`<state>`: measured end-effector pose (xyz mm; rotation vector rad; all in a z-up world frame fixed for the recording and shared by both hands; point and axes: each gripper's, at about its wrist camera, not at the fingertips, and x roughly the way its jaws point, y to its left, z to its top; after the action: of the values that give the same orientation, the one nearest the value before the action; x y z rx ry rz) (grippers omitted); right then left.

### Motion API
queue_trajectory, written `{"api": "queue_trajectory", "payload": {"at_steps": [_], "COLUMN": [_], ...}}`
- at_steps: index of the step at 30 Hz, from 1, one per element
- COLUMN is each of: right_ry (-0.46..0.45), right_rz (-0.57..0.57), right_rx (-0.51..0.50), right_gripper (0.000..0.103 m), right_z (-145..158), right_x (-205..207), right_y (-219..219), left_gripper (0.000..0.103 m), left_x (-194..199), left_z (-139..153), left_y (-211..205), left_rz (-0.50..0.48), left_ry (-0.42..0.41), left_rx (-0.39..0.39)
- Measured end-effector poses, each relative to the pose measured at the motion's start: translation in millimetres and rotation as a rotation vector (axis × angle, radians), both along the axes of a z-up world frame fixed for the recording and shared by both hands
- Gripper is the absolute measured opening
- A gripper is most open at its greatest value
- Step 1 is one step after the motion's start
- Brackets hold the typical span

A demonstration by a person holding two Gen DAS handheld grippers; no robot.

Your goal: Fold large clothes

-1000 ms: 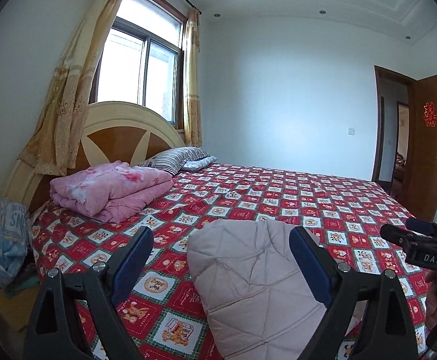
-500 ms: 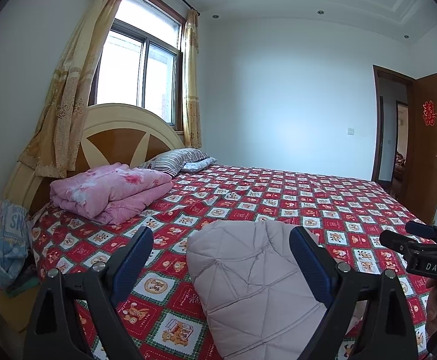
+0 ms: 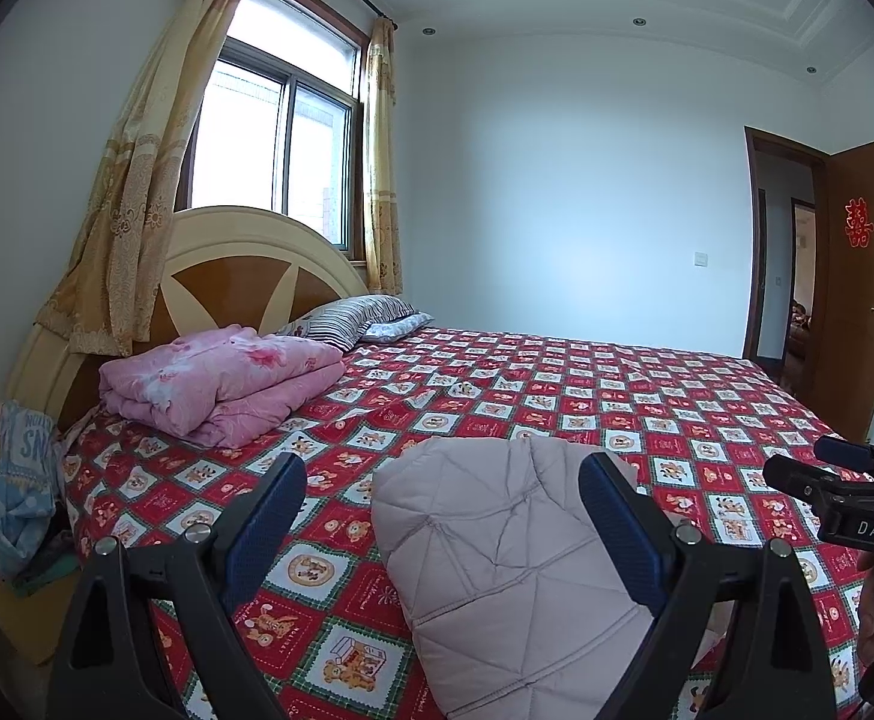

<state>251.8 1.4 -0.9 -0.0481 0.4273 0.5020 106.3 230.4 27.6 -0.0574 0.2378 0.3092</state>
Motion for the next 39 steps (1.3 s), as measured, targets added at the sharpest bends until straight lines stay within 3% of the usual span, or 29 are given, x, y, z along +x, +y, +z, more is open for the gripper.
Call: {"api": "queue_trajectory", "payload": {"at_steps": [39], "right_ry": [-0.016], "right_rz": [0.008], "right_rx": [0.005], "right_gripper": [0.095], "right_z": [-0.3], "right_x": [-5.3], "right_y": [1.0], "left_gripper": [0.093], "left_x": [6.7], "left_z": [-5.8], "left_y": [2.5], "left_rz": [0.012], "left_ry": [0.029], "left_rx": [0.041]}}
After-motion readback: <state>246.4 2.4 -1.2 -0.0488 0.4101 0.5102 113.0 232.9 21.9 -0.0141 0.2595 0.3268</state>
